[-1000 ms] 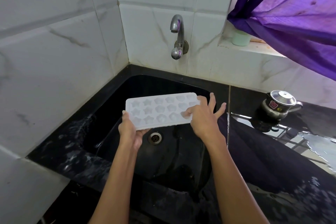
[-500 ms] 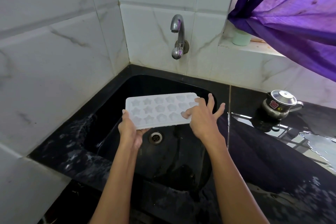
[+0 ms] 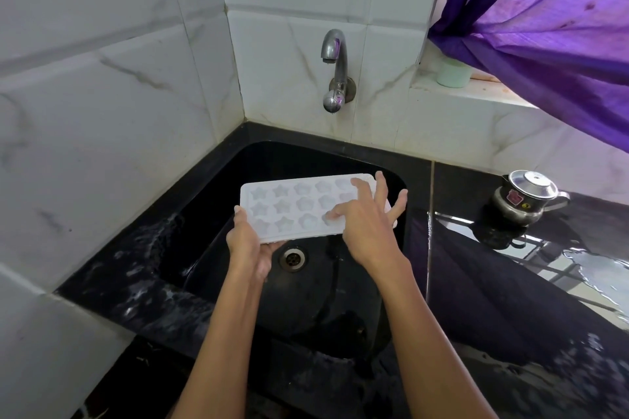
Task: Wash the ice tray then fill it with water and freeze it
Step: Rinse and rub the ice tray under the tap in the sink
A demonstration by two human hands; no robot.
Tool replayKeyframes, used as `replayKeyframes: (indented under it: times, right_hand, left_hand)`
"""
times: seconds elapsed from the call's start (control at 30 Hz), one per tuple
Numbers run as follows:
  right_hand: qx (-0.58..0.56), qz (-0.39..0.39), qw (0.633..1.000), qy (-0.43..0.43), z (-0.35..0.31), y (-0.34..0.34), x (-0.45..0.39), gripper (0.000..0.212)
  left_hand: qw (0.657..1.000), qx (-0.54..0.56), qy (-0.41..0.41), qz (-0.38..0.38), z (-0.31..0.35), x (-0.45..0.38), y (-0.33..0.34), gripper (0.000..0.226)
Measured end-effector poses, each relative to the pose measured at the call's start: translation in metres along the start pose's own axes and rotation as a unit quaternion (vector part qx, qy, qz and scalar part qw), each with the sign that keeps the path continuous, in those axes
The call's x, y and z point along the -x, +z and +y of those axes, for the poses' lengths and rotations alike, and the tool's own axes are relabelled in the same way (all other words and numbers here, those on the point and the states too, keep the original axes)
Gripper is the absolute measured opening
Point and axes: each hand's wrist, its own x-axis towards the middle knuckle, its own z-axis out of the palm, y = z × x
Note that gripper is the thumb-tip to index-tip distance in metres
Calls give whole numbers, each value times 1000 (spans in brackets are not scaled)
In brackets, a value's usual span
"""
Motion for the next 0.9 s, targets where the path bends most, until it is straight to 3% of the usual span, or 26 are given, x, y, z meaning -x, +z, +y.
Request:
replayKeyframes:
  times: [0.9]
  right_hand:
    - [7, -27, 1000, 13, -9, 0, 4, 66]
  left_hand:
    - [1000, -6, -4, 9, -1, -5, -3, 34]
